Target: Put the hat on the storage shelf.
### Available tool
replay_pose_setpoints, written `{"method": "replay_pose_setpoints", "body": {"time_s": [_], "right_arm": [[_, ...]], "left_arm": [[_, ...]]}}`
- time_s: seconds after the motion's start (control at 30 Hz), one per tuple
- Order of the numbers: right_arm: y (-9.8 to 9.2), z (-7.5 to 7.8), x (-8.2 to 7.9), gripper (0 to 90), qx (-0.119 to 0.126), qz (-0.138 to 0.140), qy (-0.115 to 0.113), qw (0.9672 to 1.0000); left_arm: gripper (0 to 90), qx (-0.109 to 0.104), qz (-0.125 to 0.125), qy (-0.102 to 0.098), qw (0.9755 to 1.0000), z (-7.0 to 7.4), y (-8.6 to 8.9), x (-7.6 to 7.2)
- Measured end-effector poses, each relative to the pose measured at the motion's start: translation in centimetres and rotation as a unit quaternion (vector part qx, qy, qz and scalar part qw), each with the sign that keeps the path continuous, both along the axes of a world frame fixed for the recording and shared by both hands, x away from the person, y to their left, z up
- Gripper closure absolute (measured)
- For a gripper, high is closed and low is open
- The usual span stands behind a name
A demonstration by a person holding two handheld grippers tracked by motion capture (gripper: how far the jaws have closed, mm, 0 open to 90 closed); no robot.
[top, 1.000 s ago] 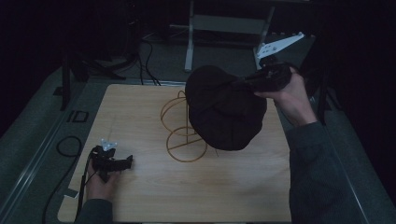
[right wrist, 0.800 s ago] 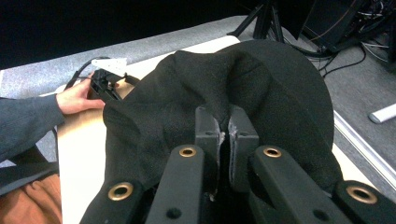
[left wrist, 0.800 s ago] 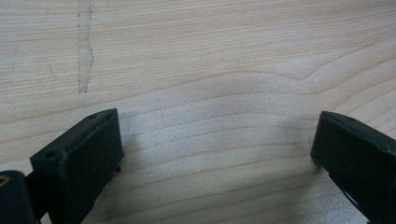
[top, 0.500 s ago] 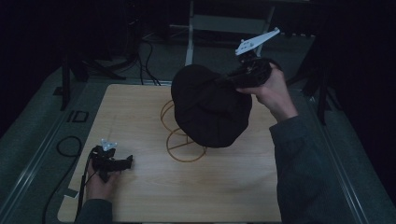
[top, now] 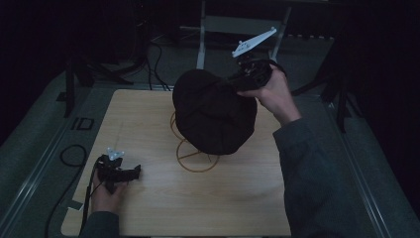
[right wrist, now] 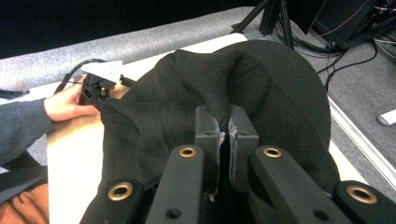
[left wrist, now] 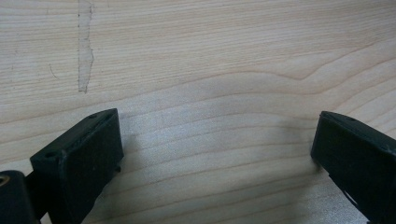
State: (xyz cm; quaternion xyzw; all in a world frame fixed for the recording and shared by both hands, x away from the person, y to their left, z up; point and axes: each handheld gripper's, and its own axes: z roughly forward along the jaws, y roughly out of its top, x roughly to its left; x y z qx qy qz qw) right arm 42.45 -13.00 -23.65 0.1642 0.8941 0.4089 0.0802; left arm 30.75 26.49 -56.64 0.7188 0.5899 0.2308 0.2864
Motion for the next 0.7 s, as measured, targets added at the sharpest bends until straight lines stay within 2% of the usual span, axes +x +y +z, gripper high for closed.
{"method": "replay_pose_setpoints", "body": {"time_s": [0.7], "right_arm": [[1.3,-0.2,1.0,85.3,-0.004,-0.007,0.001,1.0]], "left_arm": [[1.8,0.0,0.0,0.0,1.0,0.0,0.0,0.0]]}}
